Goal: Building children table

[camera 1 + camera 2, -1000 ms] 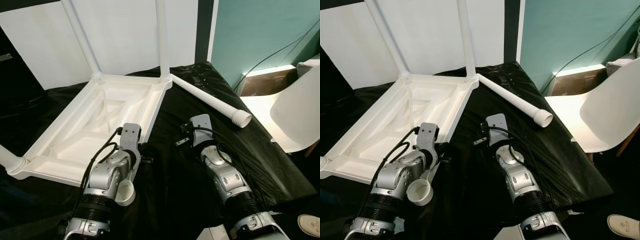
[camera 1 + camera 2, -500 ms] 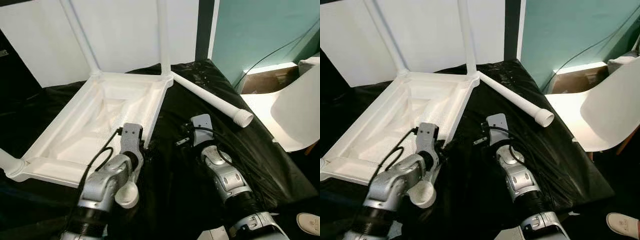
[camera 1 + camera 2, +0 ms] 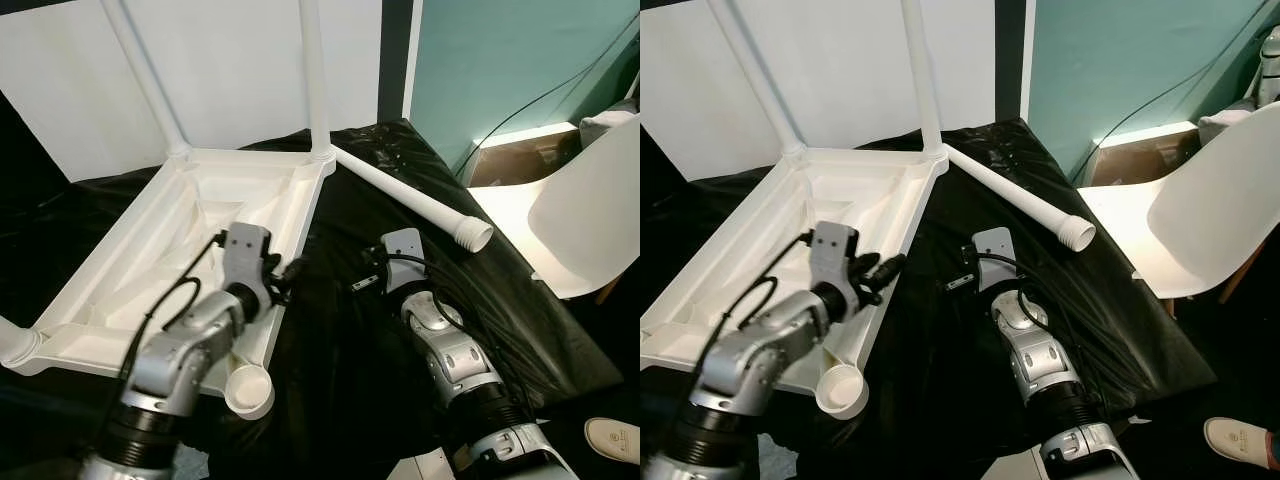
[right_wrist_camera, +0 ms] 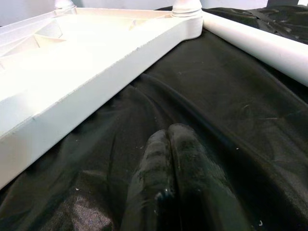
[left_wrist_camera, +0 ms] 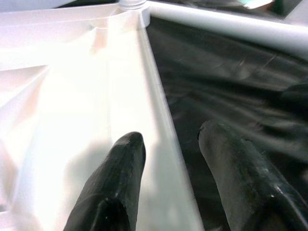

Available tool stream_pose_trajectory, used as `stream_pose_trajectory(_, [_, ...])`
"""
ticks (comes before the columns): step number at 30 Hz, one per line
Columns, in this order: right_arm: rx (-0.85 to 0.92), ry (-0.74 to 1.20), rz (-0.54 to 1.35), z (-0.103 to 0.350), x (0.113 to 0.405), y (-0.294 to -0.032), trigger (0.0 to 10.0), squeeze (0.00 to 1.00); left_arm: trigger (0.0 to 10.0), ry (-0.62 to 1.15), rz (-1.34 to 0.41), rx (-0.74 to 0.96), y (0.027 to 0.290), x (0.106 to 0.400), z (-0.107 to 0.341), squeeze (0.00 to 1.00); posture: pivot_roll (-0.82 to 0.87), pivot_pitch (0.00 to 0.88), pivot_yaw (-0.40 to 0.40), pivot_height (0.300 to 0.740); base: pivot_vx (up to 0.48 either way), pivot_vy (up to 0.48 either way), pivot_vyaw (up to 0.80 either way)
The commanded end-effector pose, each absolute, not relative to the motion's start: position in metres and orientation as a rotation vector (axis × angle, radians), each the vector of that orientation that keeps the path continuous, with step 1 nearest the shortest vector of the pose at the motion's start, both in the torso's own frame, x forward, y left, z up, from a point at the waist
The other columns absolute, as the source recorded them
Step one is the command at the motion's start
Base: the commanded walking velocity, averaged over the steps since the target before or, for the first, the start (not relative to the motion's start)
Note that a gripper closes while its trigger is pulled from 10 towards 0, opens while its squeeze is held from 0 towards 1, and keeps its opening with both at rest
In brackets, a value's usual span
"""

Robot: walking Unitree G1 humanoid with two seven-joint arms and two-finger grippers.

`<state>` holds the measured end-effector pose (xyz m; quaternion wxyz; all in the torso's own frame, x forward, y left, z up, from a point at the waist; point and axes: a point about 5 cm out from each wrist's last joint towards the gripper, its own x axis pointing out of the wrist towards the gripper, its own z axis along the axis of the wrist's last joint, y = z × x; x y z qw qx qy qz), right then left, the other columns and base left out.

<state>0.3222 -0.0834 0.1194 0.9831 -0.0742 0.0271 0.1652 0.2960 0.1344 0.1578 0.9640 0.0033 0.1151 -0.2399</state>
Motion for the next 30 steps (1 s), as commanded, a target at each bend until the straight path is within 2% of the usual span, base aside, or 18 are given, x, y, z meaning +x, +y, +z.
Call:
stream_pose_trajectory(1, [-0.146, 0.057, 0.340, 0.118, 0.322, -0.080, 10.0, 0.00, 10.0, 0.256, -0.917, -0.014, 0.120, 0.283, 0.154, 0.00, -0.01, 0.000, 0.079, 0.740, 0.000, 0.000, 0.00])
stream_pose_trajectory(2, [-0.146, 0.057, 0.340, 0.118, 0.322, -0.079, 10.0, 0.00, 10.0, 0.272, -0.918, 0.010, 0.124, 0.283, 0.151, 0.00, -0.01, 0.000, 0.080, 0.740, 0.000, 0.000, 0.00])
stream_pose_trajectory(3, [-0.145, 0.057, 0.340, 0.118, 0.323, -0.079, 10.0, 0.00, 10.0, 0.289, -0.932, 0.007, 0.128, 0.282, 0.148, 0.07, -0.01, 0.000, 0.080, 0.740, 0.000, 0.000, 0.00])
stream_pose_trajectory(4, [-0.145, 0.057, 0.340, 0.118, 0.323, -0.079, 10.0, 0.00, 10.0, 0.289, -0.932, 0.007, 0.128, 0.282, 0.148, 0.07, -0.01, 0.000, 0.080, 0.740, 0.000, 0.000, 0.00])
stream_pose_trajectory(5, [-0.145, 0.057, 0.340, 0.118, 0.323, -0.079, 10.0, 0.00, 10.0, 0.299, -0.954, 0.010, 0.131, 0.280, 0.145, 0.16, -0.01, 0.000, 0.080, 0.740, 0.000, 0.000, 0.00])
stream_pose_trajectory(6, [-0.145, 0.057, 0.339, 0.118, 0.323, -0.079, 10.0, 0.00, 10.0, 0.308, -1.001, -0.010, 0.134, 0.276, 0.143, 0.30, -0.01, 0.000, 0.079, 0.740, 0.000, 0.000, 0.00])
stream_pose_trajectory(8, [-0.145, 0.057, 0.339, 0.118, 0.323, -0.079, 10.0, 0.00, 10.0, 0.308, -1.001, -0.010, 0.134, 0.276, 0.143, 0.30, -0.01, 0.000, 0.079, 0.740, 0.000, 0.000, 0.00])
stream_pose_trajectory(9, [-0.145, 0.056, 0.339, 0.118, 0.323, -0.079, 10.0, 0.00, 10.0, 0.313, -1.054, -0.028, 0.136, 0.270, 0.142, 0.96, -0.01, 0.000, 0.079, 0.740, 0.000, 0.000, 0.00])
stream_pose_trajectory(10, [-0.146, 0.056, 0.338, 0.119, 0.322, -0.080, 10.0, 0.00, 10.0, 0.316, -1.114, -0.041, 0.139, 0.264, 0.143, 1.00, -0.02, 0.000, 0.079, 0.740, 0.000, 0.000, 0.00])
stream_pose_trajectory(15, [-0.149, 0.056, 0.335, 0.119, 0.322, -0.081, 10.0, 0.00, 10.0, 0.307, -1.239, -0.066, 0.144, 0.251, 0.152, 1.00, -0.02, 0.000, 0.079, 0.740, 0.000, 0.000, 0.00])
stream_pose_trajectory(16, [-0.150, 0.056, 0.336, 0.119, 0.323, -0.081, 10.0, 0.00, 10.0, 0.311, -1.267, -0.046, 0.146, 0.248, 0.153, 0.38, -0.01, 0.000, 0.073, 0.740, 0.000, 0.000, 0.00])
stream_pose_trajectory(18, [-0.150, 0.056, 0.336, 0.119, 0.323, -0.081, 10.0, 0.00, 10.0, 0.316, -1.284, -0.030, 0.148, 0.246, 0.153, 0.38, -0.01, 0.000, 0.073, 0.740, 0.000, 0.000, 0.00])
stream_pose_trajectory(19, [-0.150, 0.056, 0.338, 0.119, 0.323, -0.081, 10.0, 0.00, 10.0, 0.338, -1.295, -0.011, 0.151, 0.245, 0.150, 0.00, -0.01, 0.000, 0.070, 0.740, 0.000, 0.000, 0.00])
stream_pose_trajectory(25, [-0.150, 0.053, 0.344, 0.120, 0.324, -0.079, 10.0, 0.00, 10.0, 0.385, -1.259, 0.047, 0.161, 0.252, 0.142, 0.00, -0.01, 0.000, 0.072, 0.740, 0.000, 0.000, 0.00])
stream_pose_trajectory(27, [-0.149, 0.051, 0.342, 0.120, 0.324, -0.079, 10.0, 0.00, 10.0, 0.427, -1.232, 0.147, 0.180, 0.260, 0.135, 0.00, -0.01, 0.000, 0.075, 0.740, 0.000, 0.000, 0.00])
stream_pose_trajectory(30, [-0.148, 0.051, 0.338, 0.120, 0.323, -0.079, 10.0, 0.00, 10.0, 0.473, -1.216, 0.231, 0.194, 0.264, 0.131, 0.00, -0.01, 0.000, 0.079, 0.740, 0.000, 0.000, 0.00])
